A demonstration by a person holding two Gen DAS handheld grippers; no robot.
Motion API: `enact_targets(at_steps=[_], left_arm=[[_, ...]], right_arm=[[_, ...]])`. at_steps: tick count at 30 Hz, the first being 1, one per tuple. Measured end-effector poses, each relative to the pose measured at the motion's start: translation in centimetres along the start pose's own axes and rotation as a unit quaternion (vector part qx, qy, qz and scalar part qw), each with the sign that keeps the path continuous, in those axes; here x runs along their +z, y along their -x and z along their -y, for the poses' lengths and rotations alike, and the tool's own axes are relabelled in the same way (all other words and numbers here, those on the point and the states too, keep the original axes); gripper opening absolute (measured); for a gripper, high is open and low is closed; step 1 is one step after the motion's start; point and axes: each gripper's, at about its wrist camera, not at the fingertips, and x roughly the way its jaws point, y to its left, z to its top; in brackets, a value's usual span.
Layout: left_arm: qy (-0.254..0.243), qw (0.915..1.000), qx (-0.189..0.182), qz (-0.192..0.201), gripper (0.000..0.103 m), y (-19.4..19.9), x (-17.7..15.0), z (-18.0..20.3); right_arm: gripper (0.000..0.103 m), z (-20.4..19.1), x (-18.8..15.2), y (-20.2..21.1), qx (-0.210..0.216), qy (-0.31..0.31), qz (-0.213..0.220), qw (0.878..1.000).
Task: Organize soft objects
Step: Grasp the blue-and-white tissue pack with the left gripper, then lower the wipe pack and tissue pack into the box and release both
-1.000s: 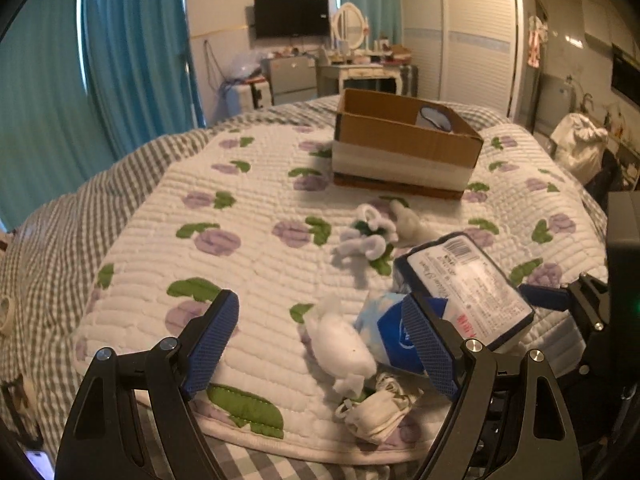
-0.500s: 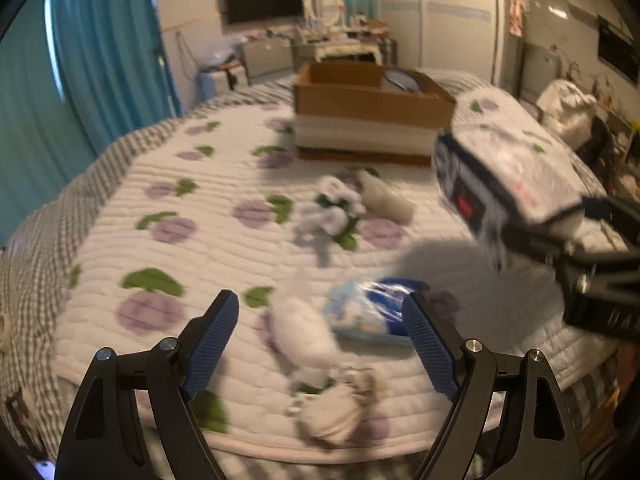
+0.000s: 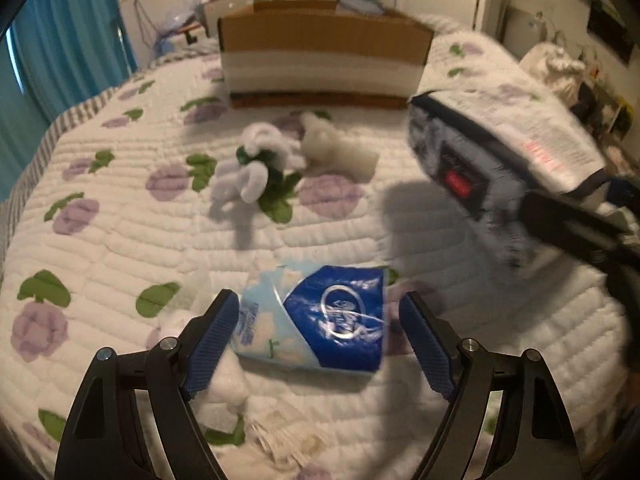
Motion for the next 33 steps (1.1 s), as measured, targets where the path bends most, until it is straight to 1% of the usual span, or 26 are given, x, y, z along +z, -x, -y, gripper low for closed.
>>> enact_targets(at_steps=[2, 4, 6, 7, 8, 13, 18, 22, 25, 29, 33], left_arm=[[-0.007, 0.9998, 0.012, -0.016, 0.082, -1.1, -0.1, 0.1], [-0.005, 0.9997, 0.01, -0.02, 0.082, -1.4, -0.2, 0.0], [-0.007, 0.9998, 0.009, -0.017, 0.08, -1.1, -0.3, 0.1], [-0.006, 0.9999, 0.004, -0.015, 0.076, -0.9, -0.4, 0.1], [-0.004, 0.9999, -0.003, -0.014, 0.076, -0.8, -0.4, 0.0], [-0.003, 1.0, -0.005, 0.0, 0.074, 0.6, -0.5, 0.0], [0.008, 0.9988, -0.021, 0.043, 0.074, 4.0, -0.1, -0.5], [0.016, 0.9963, -0.028, 0.08, 0.074, 7.0, 1.1, -1.2], [0.02, 0.993, -0.04, 0.11, 0.074, 9.1, 2.8, -2.0], [0.027, 0.9888, -0.054, 0.137, 0.074, 10.9, 5.5, -2.9], [0.023, 0.9846, -0.047, 0.167, 0.074, 12.2, 8.7, -3.6]], right_arm=[[0.081, 0.0, 0.0, -0.2, 0.002, -0.002, -0.003, 1.0], [0.081, 0.0, -0.1, -0.3, 0.004, -0.002, -0.004, 1.0], [0.081, 0.0, -0.1, -0.3, 0.003, -0.001, -0.004, 1.0], [0.081, 0.0, -0.1, -0.3, 0.003, -0.001, -0.003, 1.0], [0.081, 0.0, -0.1, -0.2, 0.003, -0.002, -0.003, 1.0], [0.081, -0.1, -0.3, 0.4, -0.003, -0.001, 0.002, 1.0], [0.08, -0.5, -0.1, 1.9, -0.007, 0.002, 0.016, 1.0], [0.08, -0.7, 1.1, 3.9, -0.002, 0.003, 0.04, 0.999], [0.08, -0.9, 2.5, 5.2, -0.004, 0.009, 0.059, 0.998], [0.08, -1.0, 5.0, 6.8, -0.003, 0.017, 0.086, 0.996], [0.08, -0.9, 8.2, 8.0, 0.001, 0.026, 0.111, 0.993]])
